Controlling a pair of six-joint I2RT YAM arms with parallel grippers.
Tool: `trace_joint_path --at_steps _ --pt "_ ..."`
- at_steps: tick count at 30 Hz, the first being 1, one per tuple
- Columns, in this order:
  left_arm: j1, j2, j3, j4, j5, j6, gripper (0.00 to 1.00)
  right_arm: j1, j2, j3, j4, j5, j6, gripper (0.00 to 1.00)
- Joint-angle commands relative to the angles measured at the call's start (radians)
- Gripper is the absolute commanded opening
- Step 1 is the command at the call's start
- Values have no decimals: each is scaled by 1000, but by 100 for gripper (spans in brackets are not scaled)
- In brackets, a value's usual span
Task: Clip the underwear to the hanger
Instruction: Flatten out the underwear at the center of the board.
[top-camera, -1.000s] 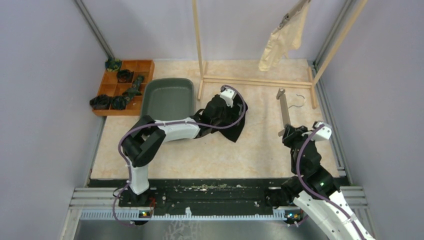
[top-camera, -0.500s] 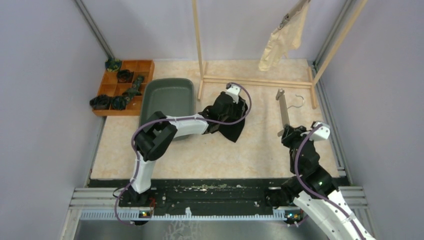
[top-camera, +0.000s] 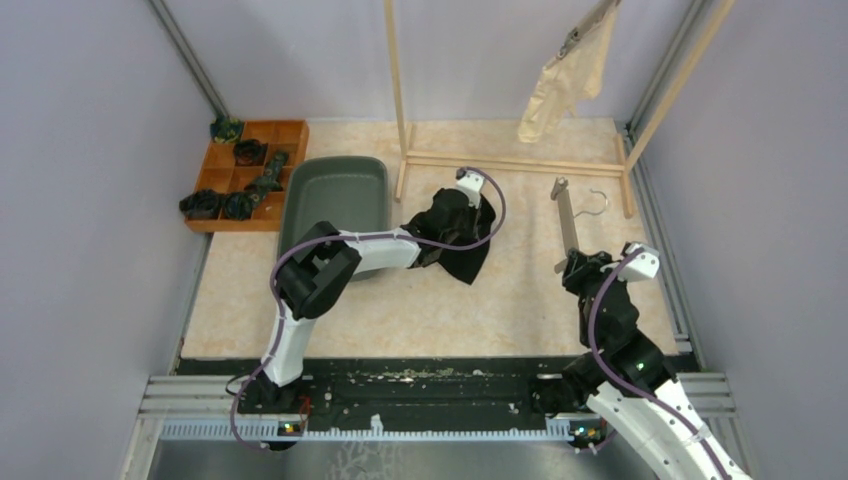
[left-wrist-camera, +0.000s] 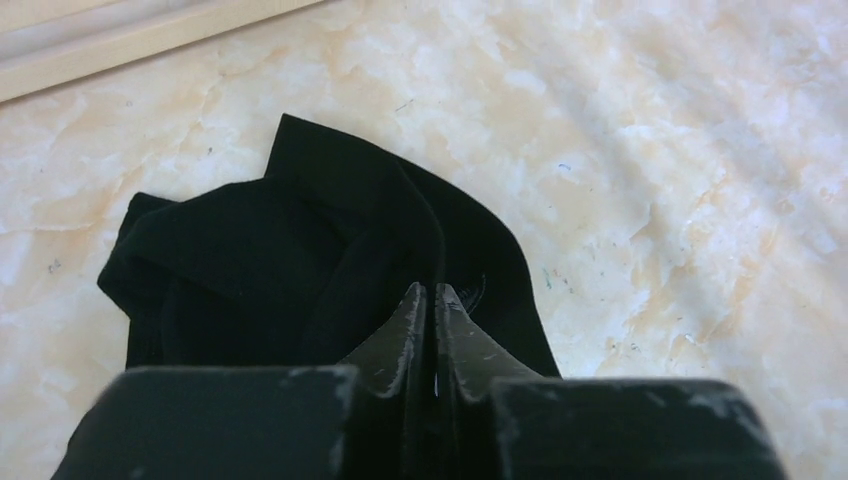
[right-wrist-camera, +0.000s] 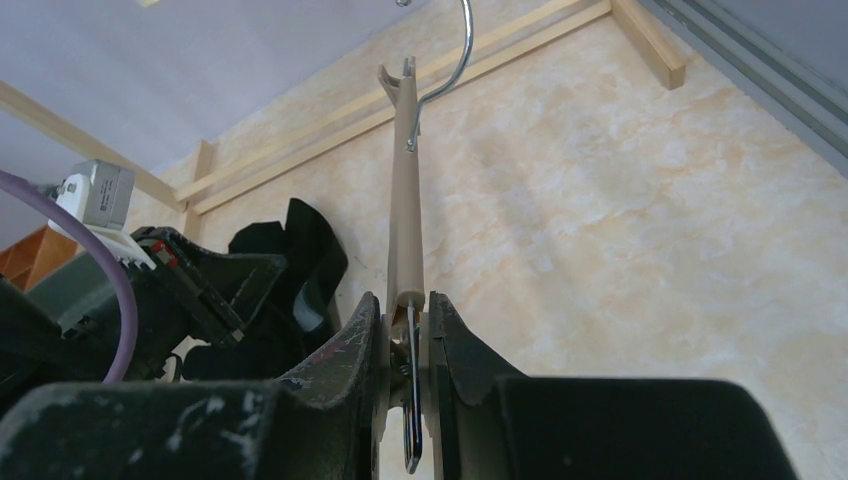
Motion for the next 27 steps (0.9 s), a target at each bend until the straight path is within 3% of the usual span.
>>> trace_joint_path --at_steps 1,9,21,25,27 --pt "2 -11 -11 101 24 10 1 3 6 3 82 -4 -6 0" --pt "-34 -71 -46 172 32 35 0 3 6 3 82 -2 -6 0" --pt "-97 2 16 161 22 43 0 3 0 9 70 -1 -8 0" --pt "-97 38 13 178 81 15 10 3 0 11 67 1 -8 0" --pt "-99 38 1 188 113 8 25 3 0 10 67 0 -8 0"
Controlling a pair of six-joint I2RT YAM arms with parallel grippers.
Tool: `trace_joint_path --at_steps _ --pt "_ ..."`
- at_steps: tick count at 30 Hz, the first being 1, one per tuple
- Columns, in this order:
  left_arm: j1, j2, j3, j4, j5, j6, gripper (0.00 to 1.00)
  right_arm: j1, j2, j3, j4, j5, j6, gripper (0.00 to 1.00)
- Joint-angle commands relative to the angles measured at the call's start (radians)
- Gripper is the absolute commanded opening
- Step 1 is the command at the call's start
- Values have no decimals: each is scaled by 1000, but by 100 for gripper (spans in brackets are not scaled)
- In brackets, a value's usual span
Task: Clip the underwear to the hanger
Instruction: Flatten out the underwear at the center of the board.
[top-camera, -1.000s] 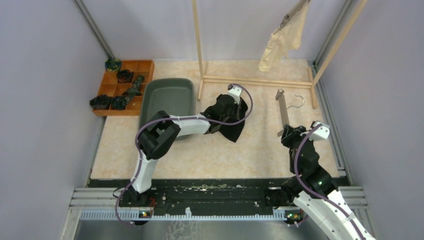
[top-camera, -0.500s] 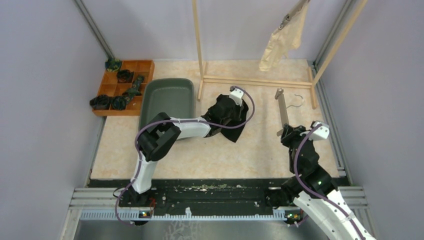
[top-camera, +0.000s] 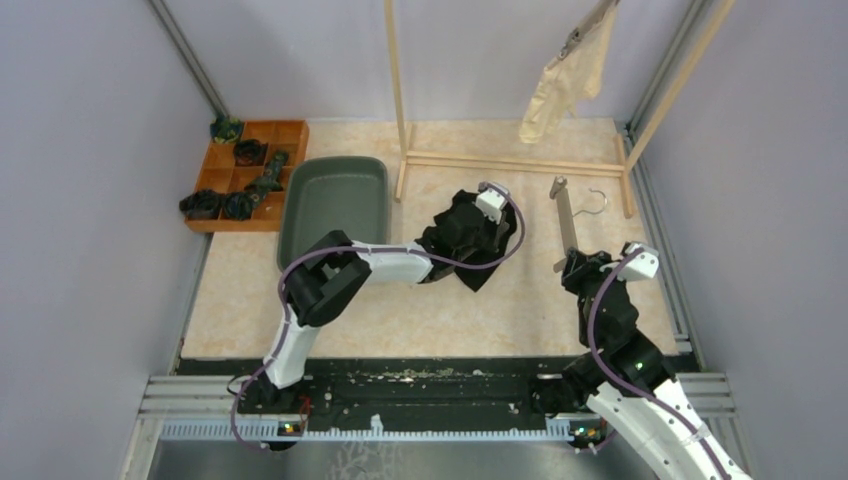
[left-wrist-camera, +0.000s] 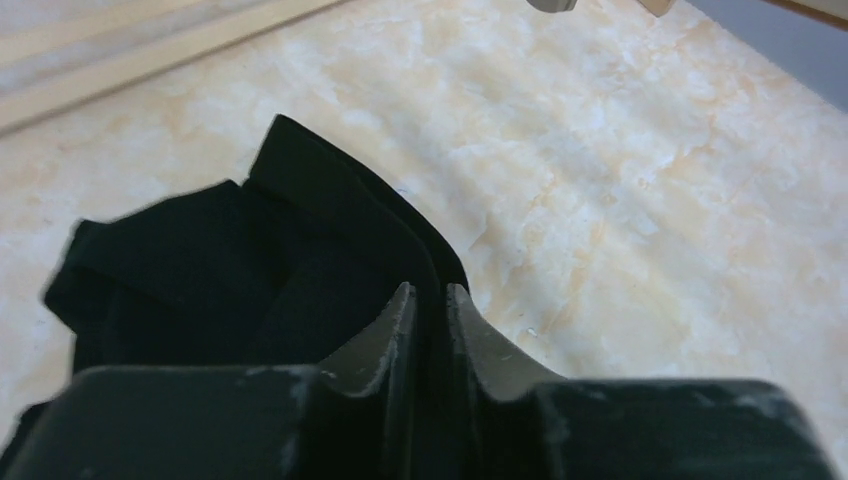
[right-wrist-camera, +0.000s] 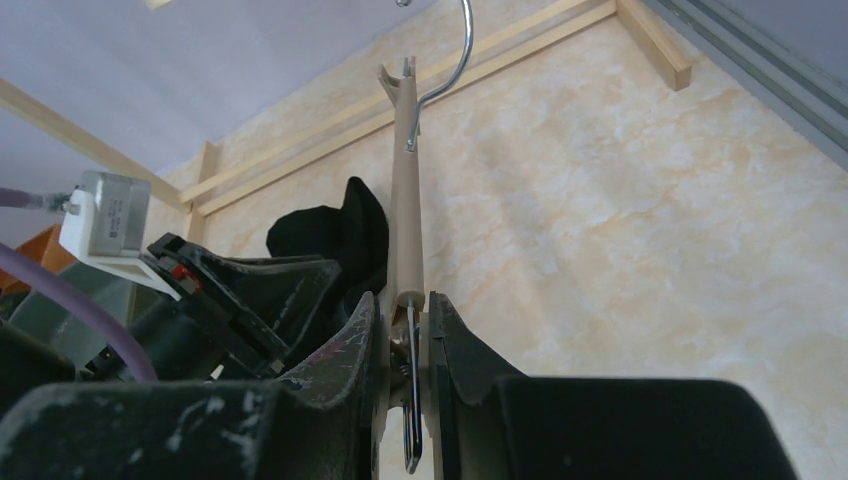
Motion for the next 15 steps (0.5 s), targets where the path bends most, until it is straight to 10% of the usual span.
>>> trace_joint_path --at_steps 1,5,15 --pt "4 26 -4 49 74 -28 44 3 -2 17 50 3 -8 0" --pt "4 -52 -104 104 50 -29 77 3 0 15 51 2 -8 0" --pt "14 -303 -388 278 28 -53 84 3 3 15 55 -8 -8 0"
